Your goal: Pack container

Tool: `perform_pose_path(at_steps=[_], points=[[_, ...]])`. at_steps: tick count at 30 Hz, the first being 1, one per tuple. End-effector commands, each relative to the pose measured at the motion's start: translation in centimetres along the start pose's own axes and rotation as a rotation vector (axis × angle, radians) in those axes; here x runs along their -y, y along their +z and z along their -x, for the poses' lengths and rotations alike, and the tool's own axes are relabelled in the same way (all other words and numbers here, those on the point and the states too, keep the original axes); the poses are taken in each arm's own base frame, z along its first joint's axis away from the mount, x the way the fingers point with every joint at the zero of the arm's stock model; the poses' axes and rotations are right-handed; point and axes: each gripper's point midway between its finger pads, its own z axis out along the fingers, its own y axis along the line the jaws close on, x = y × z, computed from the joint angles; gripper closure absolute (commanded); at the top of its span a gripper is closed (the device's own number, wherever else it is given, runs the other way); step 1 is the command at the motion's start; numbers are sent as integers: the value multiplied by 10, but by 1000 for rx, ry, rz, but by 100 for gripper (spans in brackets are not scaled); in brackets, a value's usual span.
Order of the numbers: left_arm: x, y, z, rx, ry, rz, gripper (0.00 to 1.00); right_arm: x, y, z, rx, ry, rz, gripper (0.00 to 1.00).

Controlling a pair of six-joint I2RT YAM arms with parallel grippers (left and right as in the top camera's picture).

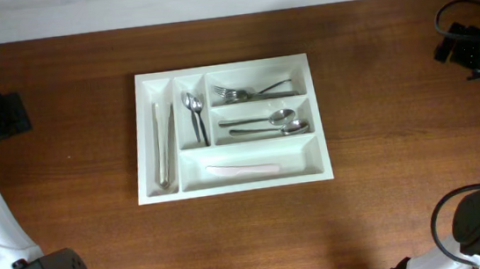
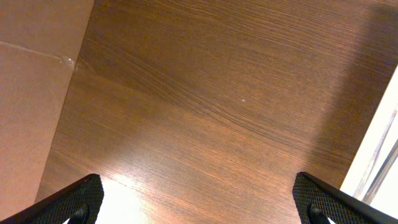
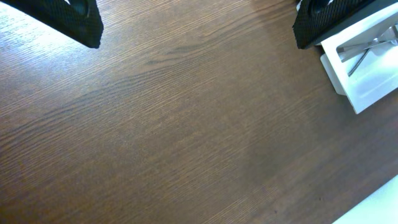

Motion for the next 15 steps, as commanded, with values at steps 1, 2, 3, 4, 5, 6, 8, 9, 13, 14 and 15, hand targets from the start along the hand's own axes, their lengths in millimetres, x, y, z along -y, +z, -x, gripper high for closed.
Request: perform_pose_path(at_steps=[1,2,3,4,5,6,8,9,13,14,15], points=[[2,0,0,-1,-15,-16,1,1,-4,2,10,-5,-7,1],[2,0,0,-1,-15,-16,1,1,-4,2,10,-5,-7,1],[2,0,0,-1,-15,-16,1,1,-4,2,10,-5,-7,1],[2,0,0,-1,-15,-16,1,1,-3,1,10,-5,-9,1],[2,0,0,-1,-15,-16,1,0,-2,1,5,-7,-7,1],[2,0,0,-1,-15,-16,1,-1,-3,1,8,-10,-8,1],[2,0,0,-1,-15,-16,1,-8,-8,0,19,-23,0,1],[2,0,0,-1,-15,-16,1,-14,-13,0,30,-37,8,1],[2,1,0,-1,-15,-16,1,-52,-50,-3,109,-116,62,1],[2,1,0,-2,-15,-16,1,-64,-63,-6,135,-142,82,1],[2,1,0,-2,-15,-16,1,-78,-79,-10,166,-174,107,1]])
